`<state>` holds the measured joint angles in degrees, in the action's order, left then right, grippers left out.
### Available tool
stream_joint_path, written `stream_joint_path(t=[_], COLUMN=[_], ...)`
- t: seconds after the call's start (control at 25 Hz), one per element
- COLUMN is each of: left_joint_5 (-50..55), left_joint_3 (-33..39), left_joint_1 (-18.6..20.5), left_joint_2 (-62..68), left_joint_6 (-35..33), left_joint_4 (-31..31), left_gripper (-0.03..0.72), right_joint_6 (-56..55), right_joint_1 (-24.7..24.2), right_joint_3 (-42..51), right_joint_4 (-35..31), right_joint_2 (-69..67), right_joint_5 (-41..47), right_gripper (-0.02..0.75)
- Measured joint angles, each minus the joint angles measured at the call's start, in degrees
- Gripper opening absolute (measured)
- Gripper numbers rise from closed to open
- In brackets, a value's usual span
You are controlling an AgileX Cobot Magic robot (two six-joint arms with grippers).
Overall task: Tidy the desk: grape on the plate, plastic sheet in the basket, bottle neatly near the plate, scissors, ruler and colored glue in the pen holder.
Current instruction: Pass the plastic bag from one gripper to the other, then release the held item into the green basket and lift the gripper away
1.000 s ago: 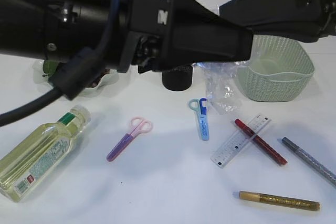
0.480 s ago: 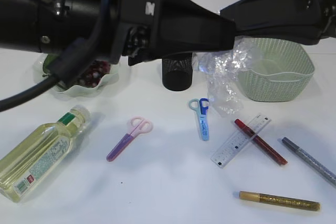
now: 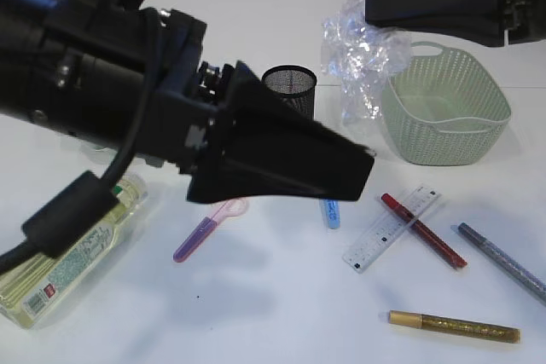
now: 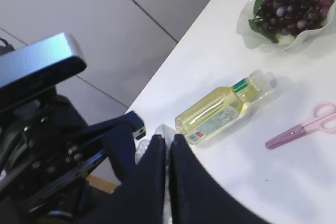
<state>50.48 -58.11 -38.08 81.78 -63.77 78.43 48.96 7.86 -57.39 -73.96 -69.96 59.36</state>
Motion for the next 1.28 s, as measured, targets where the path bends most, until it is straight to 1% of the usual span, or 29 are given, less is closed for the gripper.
stream_joint_path(t=[0.12,0.24,0.4,0.48,0.64,0.76,0.84,0.92,1.04,1.2,1.28], left_joint_5=[0.4,-1.1,-4.7,-5.6,-5.8,-4.9,-3.9,-3.0,-1.4,0.6,1.4], left_joint_3=[0.0,0.0,0.0,0.0,0.0,0.0,0.0,0.0,0.0,0.0,0.0], left_joint_1=[0.0,0.0,0.0,0.0,1.2,3.8,6.1,8.7,11.6,12.8,12.8], left_joint_2=[0.0,0.0,0.0,0.0,0.0,0.0,0.0,0.0,0.0,0.0,0.0], left_joint_6=[2.4,8.5,22.7,31.1,44.9,53.0,56.6,59.2,61.3,65.2,65.9], left_joint_4=[-5.7,-16.1,-32.2,-40.5,-53.2,-59.4,-61.7,-63.6,-67.3,-73.0,-73.7], left_gripper=[0.585,0.585,0.585,0.582,0.527,0.487,0.477,0.473,0.468,0.468,0.468], right_joint_6=[0.0,0.0,0.0,0.0,0.0,0.0,0.0,0.0,0.0,0.0,0.0], right_joint_1=[0.0,0.0,0.0,0.0,0.0,0.0,0.0,0.0,0.0,0.0,-0.6], right_joint_3=[0.0,0.0,0.0,0.0,0.0,0.0,0.0,0.0,0.0,0.0,-0.8], right_joint_4=[0.0,-0.1,-0.2,-0.2,0.4,3.1,4.0,4.2,4.8,6.9,7.3], right_joint_2=[0.0,0.0,0.0,0.0,-0.6,-2.5,-4.3,-6.1,-9.2,-13.6,-15.9], right_joint_5=[-3.7,-7.1,-10.9,-13.5,-20.1,-25.1,-27.9,-30.5,-34.3,-40.5,-42.9], right_gripper=[0.015,0.015,0.015,0.015,0.015,0.015,0.015,0.015,0.015,0.015,0.015])
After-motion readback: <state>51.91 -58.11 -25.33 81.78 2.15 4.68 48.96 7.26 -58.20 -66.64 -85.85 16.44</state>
